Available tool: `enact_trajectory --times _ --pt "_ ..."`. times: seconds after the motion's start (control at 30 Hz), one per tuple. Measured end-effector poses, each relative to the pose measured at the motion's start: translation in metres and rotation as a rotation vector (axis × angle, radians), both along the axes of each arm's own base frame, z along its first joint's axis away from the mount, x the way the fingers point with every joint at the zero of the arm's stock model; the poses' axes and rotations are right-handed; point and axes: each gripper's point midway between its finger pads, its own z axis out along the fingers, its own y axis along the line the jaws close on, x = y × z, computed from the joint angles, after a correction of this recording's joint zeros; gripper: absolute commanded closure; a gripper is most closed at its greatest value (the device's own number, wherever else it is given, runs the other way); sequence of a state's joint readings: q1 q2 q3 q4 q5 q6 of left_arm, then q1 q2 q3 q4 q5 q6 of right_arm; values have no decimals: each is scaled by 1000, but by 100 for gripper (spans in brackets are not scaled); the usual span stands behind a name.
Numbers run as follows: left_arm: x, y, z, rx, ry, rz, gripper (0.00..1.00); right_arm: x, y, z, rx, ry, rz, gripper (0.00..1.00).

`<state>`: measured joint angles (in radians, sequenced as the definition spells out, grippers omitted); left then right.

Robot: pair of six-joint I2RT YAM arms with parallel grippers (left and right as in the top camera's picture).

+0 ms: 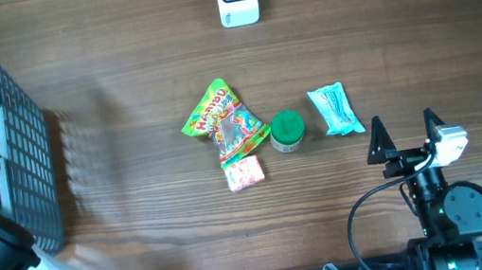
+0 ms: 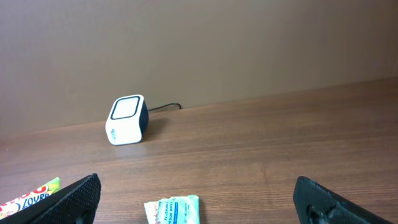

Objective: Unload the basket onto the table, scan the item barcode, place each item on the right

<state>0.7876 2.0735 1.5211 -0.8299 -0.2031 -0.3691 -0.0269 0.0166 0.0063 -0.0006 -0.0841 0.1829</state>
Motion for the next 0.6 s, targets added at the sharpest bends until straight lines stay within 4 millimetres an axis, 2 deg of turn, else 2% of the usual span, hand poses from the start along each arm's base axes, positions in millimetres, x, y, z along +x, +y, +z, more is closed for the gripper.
enact_trajectory --times 0.03,0.23,0.37,0.4,0.5,0.6 --pt "-1 -1 -1 1 -1 5 96 0 0 0 0 0 0 0" --pt "-9 -4 -3 -3 27 11 96 0 0 0 0 0 0 0" --pt "-22 -17 10 -83 88 14 96 0 0 0 0 0 0 0" --pt "-20 -15 20 -85 81 16 96 0 0 0 0 0 0 0" --pt "9 5 82 -24 -51 10 96 0 0 0 0 0 0 0" --pt "34 13 170 88 -257 -18 96 0 0 0 0 0 0 0"
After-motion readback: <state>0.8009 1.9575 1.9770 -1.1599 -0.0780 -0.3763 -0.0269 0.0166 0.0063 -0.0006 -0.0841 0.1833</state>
